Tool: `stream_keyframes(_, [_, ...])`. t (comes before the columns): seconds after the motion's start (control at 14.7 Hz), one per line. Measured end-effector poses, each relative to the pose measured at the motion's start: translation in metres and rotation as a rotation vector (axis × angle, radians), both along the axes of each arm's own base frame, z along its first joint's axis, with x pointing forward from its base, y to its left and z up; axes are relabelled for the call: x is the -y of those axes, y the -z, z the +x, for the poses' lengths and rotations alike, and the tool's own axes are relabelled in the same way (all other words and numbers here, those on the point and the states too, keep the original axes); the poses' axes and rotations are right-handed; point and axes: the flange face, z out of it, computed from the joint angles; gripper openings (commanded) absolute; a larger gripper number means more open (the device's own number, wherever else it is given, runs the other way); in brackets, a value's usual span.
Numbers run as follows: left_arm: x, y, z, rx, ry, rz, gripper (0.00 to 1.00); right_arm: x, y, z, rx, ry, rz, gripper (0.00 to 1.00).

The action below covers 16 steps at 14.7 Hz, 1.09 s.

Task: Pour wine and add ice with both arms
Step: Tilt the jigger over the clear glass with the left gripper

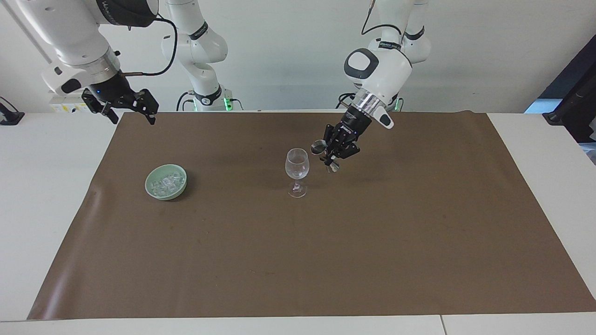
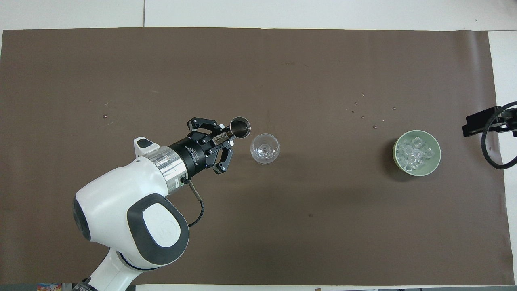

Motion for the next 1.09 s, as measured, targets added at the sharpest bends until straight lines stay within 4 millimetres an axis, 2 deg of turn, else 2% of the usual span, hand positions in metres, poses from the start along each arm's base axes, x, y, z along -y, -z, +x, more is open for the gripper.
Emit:
stream_keyframes(0.54, [0.019, -0.001, -0.007, 0.091, 0.145, 0.136, 0.0, 0.0, 0.0, 0.0, 0.0, 0.0, 0.0, 1.0])
stream_keyframes(1.09, [0.026, -0.002, -0.01, 0.198, 0.257, 0.278, 0.0, 0.0, 0.0, 0.0, 0.0, 0.0, 0.0, 1.0])
